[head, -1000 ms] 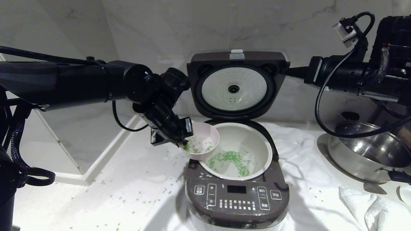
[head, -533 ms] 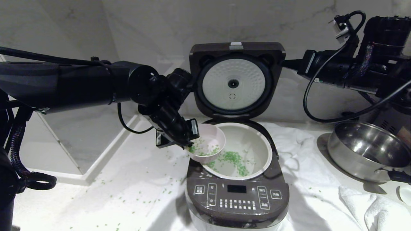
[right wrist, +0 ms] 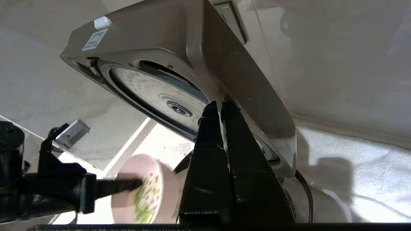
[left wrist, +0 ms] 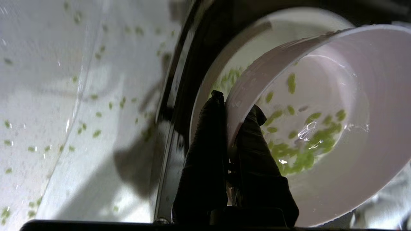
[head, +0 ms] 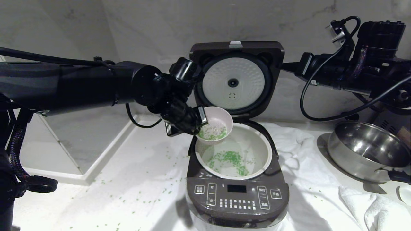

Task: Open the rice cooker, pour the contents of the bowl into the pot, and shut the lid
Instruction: Pour the water from the bowl into the rice cooker

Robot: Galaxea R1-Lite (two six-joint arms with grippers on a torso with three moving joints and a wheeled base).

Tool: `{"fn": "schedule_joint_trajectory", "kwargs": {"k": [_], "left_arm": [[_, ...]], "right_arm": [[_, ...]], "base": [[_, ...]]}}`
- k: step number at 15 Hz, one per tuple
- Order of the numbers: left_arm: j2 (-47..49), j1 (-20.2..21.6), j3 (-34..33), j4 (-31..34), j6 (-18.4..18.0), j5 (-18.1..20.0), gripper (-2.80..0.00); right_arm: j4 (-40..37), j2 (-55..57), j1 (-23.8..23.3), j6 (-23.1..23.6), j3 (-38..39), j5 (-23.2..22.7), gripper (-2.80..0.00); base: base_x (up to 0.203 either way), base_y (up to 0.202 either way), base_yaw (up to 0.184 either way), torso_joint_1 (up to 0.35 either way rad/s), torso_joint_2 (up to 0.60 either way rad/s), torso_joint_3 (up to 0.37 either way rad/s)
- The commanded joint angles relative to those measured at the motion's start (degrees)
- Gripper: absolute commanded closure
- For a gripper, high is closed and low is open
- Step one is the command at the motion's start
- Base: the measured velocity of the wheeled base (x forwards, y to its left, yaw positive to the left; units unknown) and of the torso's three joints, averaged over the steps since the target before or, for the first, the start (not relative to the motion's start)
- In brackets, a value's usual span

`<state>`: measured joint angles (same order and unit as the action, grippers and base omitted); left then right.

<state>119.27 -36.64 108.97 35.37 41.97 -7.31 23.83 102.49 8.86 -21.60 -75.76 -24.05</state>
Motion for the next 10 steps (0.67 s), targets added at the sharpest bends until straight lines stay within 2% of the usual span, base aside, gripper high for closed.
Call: {"fn": "schedule_joint_trajectory", "kwargs": {"k": [1,4,6,10], "left_arm": [[2.2,-1.6,-0.2,-3.5,0.3,-2.9,0.0],[3.9,-2.9,-1.5,-11.8,1.0,-3.4,0.0],[4.0,-3.5,-5.0,-18.8,1.1,-3.2,0.0],[5.3,-4.4,-13.4,-40.1,0.7,-3.3,0.0]], "right_arm": [[0.2,-0.1,0.0,-0.1,-0.2,-0.2,0.0],[0.2,0.2,-0.1,-0.1,-0.2,-0.1,0.0],[0.1,0.6,-0.2,-0.2,-0.4,-0.1,0.0],[0.1,0.3,-0.1,-0.3,-1.4,-0.1,0.0]], "base": [[0.0,0.0,0.0,0.0,0.0,0.0],[0.0,0.0,0.0,0.0,0.0,0.0],[0.0,0.0,0.0,0.0,0.0,0.0],[0.0,0.0,0.0,0.0,0.0,0.0]]}}
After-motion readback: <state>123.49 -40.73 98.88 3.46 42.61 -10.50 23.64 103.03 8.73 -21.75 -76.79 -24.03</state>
